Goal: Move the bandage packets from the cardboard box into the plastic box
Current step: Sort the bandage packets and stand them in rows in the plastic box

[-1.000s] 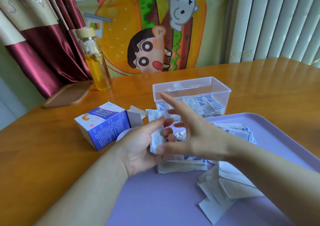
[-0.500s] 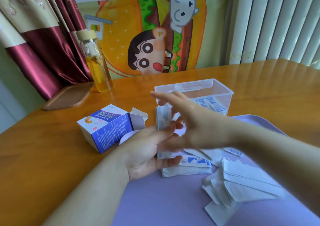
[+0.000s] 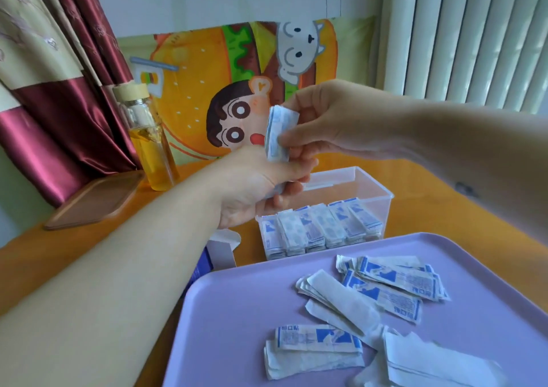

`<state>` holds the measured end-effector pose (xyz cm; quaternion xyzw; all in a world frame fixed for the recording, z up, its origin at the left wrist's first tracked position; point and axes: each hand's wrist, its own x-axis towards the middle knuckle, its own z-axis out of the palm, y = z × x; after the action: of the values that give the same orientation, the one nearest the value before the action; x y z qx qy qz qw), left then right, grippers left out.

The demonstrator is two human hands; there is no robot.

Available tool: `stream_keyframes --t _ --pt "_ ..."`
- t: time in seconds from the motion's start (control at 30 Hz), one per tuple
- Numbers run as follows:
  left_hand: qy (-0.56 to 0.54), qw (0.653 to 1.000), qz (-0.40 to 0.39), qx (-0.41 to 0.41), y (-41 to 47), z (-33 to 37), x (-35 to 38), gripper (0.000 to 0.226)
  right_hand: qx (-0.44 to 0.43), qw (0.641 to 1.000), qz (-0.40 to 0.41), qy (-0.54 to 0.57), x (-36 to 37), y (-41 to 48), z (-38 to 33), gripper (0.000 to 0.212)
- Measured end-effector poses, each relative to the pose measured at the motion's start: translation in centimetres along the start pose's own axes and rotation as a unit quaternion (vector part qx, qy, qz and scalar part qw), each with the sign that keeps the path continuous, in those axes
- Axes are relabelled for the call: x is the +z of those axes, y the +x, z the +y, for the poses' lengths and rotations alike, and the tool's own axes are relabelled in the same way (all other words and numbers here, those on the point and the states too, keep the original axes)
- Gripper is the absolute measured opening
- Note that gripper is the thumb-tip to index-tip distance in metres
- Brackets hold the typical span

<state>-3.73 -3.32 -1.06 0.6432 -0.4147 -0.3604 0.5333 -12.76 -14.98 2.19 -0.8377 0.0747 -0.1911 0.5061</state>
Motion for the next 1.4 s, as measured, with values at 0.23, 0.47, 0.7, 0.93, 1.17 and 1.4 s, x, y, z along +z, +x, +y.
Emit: stream_keyframes --t 0.23,0.47,0.7,0.93,1.17,1.4 --pt "0.258 0.966 -0.018 -0.001 5.4 -0.1 -0.7 0.019 0.106 0.982 0.075 -0.138 -3.5 2.9 3.5 0.012" --pt "0.535 0.843 -0.045 -0.041 8.5 -2.7 -0.1 0.034 0.259 0.949 -0.046 -0.175 -3.9 3.7 8.4 0.017" --pt "0.593 0.798 -0.095 -0.058 10.2 -4.0 1.0 0.032 0.313 0.918 -0.110 -0.217 -2.4 4.4 10.3 0.029" --pt "0.601 0.790 -0.107 -0.056 10.3 -4.1 1.3 0.035 0.294 0.894 -0.112 -0.318 -1.4 4.1 10.7 0.040" --pt "0.591 0.797 -0.111 -0.054 10.3 -4.0 1.3 0.037 0.225 0.837 -0.143 -0.479 -1.5 3.5 10.2 0.032" --pt "0.536 0.842 -0.066 -0.020 9.8 -3.6 0.9 0.037 0.177 0.881 -0.053 -0.436 -2.6 2.4 8.3 0.028"
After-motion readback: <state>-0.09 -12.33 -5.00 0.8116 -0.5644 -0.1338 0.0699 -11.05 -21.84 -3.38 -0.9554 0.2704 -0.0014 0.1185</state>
